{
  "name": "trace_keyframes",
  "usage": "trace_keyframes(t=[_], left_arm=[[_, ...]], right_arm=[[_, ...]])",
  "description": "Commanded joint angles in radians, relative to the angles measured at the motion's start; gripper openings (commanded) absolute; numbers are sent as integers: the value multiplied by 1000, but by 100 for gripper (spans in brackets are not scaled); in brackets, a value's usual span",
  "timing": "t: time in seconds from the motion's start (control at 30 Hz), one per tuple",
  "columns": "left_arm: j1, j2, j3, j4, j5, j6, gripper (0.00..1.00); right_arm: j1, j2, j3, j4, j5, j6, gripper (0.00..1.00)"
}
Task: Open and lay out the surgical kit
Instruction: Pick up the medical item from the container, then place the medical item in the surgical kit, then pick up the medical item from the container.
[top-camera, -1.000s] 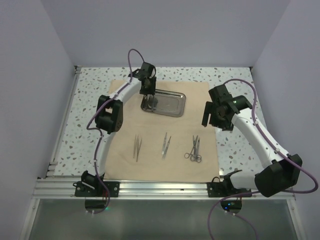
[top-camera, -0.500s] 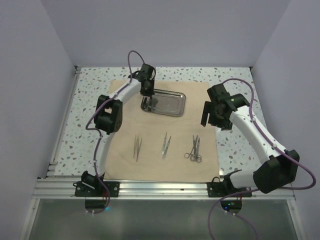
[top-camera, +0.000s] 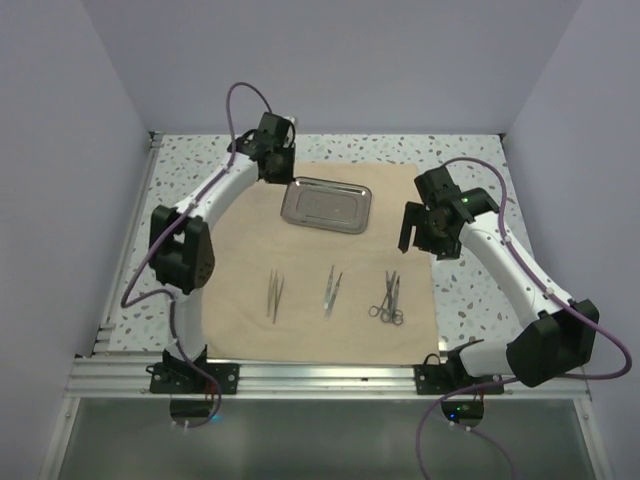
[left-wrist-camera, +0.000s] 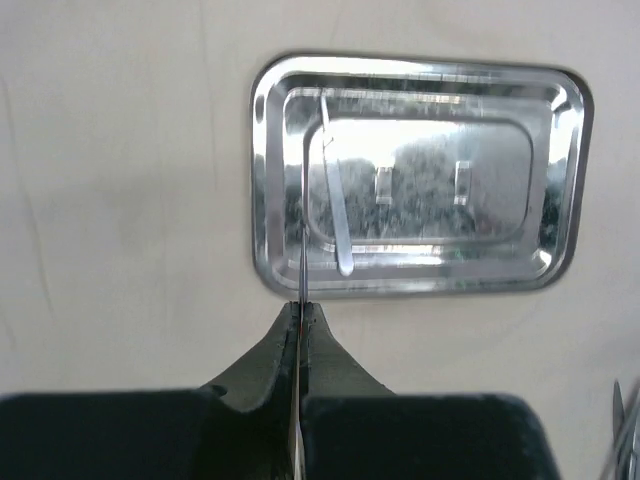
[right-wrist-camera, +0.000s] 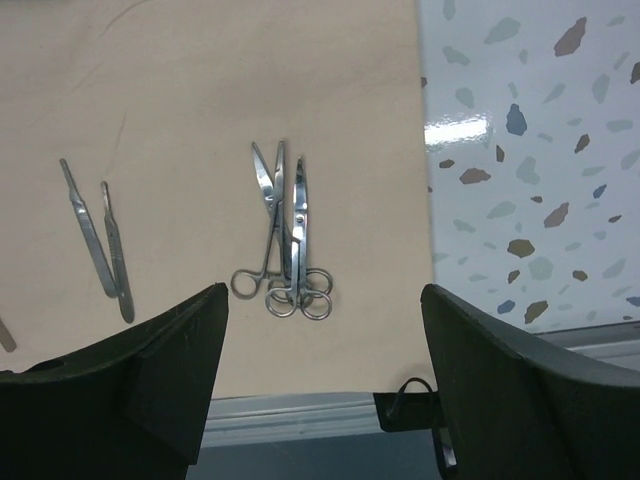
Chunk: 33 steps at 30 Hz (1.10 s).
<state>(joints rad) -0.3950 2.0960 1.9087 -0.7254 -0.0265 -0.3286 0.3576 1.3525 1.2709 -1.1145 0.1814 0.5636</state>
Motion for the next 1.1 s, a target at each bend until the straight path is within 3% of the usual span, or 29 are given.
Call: trace_keyframes(t=[0.0,0.17,0.33,0.37,0.47,0.5,0.6,0.63,0.83,1.07], left_arm=[[-2,-254,-254,18,-32,-21,0],[-54,-535,-699,86,-67,-101,0],[-105,-697,-947,132,-70,-197,1],[-110,-724,-982,127,-79,-211,14],[-110,-754,-999,116,-85,-224,32],[-110,-755,-993,113,-92,-225,48],[-110,-739,-933,101,-111,-208,61],[-110,-723,-909,100,-118,-199,62],[-105,-469,-582,92,-128,-107,59],[-81,-6,-54,49,-128,-50,53]], right_arm=[[-5,-13,22,33,-45,-28,82],[-5,-23,12,48,-75,-31,81],[-5,-38,-22,58,-99,-39,81],[-3,-42,-31,58,-105,-42,81],[-3,-47,-42,58,-103,-47,81],[-5,-49,-42,56,-100,-45,81],[-5,-67,-48,51,-96,-41,81],[-3,-72,-50,50,-95,-38,81],[-5,-130,-80,25,-71,-14,81],[-5,-167,-111,10,-40,33,81]])
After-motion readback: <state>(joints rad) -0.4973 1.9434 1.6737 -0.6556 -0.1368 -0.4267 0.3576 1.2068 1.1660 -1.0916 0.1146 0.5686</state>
